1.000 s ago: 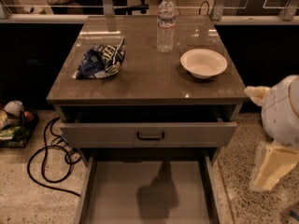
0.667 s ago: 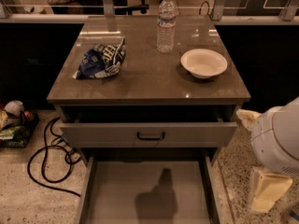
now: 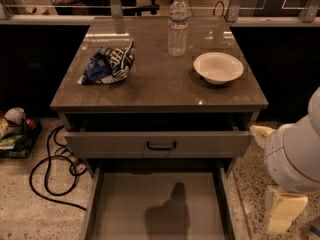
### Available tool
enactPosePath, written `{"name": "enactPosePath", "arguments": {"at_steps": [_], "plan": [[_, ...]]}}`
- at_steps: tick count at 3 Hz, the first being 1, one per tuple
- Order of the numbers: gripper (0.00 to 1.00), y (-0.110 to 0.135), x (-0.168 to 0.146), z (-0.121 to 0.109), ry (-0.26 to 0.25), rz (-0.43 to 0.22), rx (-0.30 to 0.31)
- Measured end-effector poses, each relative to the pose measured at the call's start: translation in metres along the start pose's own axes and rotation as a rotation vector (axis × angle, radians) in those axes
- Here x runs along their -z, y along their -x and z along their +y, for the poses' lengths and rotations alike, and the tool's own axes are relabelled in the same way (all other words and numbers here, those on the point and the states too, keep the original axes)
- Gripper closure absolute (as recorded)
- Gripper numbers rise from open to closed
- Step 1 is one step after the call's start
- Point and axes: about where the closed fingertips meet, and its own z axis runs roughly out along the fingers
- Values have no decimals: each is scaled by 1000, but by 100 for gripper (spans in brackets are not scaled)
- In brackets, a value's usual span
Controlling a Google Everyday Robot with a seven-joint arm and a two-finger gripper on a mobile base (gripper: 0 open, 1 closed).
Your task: Close middle drawer
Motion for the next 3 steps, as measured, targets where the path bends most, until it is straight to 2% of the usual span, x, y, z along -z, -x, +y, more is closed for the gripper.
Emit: {"name": "enactPosePath", "arguments": {"at_steps": [1,3], "plan": [[0,10,-26,10,0,-40,-13],[0,63,-141,75,73,-176,-39]]}}
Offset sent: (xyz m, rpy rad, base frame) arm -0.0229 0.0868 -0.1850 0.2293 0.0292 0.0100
